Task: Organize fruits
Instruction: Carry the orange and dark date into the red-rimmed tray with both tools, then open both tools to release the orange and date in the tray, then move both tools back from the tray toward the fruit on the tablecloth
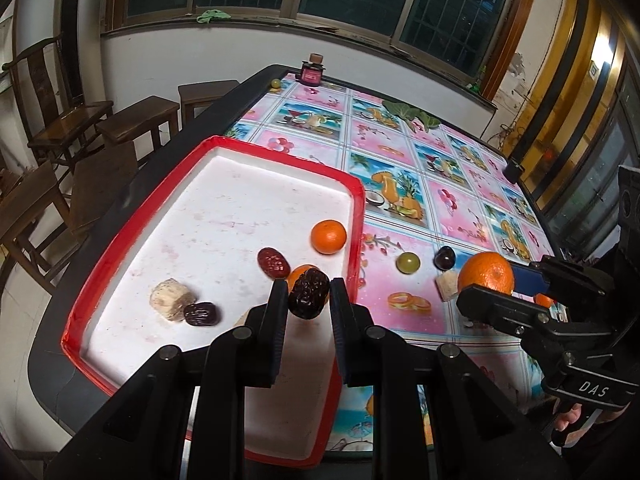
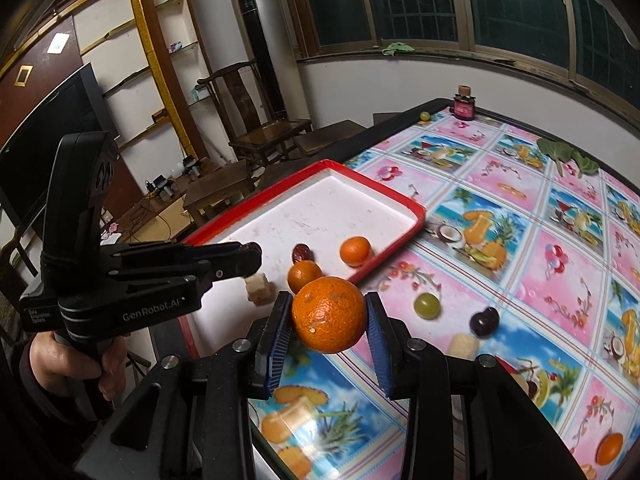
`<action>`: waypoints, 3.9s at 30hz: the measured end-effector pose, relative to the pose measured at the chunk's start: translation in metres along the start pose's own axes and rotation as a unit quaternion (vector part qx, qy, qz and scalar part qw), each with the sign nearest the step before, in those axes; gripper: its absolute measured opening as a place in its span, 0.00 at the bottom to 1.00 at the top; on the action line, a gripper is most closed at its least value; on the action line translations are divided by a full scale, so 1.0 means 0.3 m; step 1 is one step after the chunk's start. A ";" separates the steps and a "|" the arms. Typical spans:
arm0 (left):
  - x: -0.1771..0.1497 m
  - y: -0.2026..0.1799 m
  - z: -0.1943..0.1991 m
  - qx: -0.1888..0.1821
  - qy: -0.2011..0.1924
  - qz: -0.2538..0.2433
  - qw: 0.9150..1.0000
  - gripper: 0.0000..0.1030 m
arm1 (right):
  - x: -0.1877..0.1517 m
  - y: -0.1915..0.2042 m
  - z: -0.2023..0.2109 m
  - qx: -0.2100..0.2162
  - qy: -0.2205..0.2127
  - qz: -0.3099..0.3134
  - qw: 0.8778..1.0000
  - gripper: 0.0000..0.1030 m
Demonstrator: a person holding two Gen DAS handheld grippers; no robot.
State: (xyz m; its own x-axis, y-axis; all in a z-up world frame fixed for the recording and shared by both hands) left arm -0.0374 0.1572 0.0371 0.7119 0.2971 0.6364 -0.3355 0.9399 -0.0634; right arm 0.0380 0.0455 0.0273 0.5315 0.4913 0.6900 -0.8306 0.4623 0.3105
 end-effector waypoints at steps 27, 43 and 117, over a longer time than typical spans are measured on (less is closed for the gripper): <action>0.000 0.118 -0.021 0.011 0.006 0.023 1.000 0.18 | 0.072 0.047 -0.120 0.020 0.014 0.022 0.999 0.36; -0.034 0.192 -0.020 0.019 0.011 0.041 0.999 0.18 | 0.101 0.016 -0.172 0.020 0.021 0.017 0.999 0.36; -0.052 0.078 0.008 -0.004 0.026 0.032 0.999 0.70 | -0.037 -0.065 -0.035 0.032 0.020 -0.021 0.999 0.81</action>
State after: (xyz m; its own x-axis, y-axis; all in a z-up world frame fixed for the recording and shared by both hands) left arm -0.0578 0.1741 0.0275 0.7204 0.3655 0.5894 -0.3774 0.9196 -0.1090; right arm 0.0499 0.0389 0.0068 0.5717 0.5024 0.6487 -0.8154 0.4358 0.3811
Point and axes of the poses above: each gripper's, at about its wrist camera, not at the fingertips, and z roughly against the way its jaws point, y to its left, x to its top, the point moved 1 cm from there along -z, roughly the way its jaws point, and after that the axes turned 12 degrees about x, right-handed, at the moved point
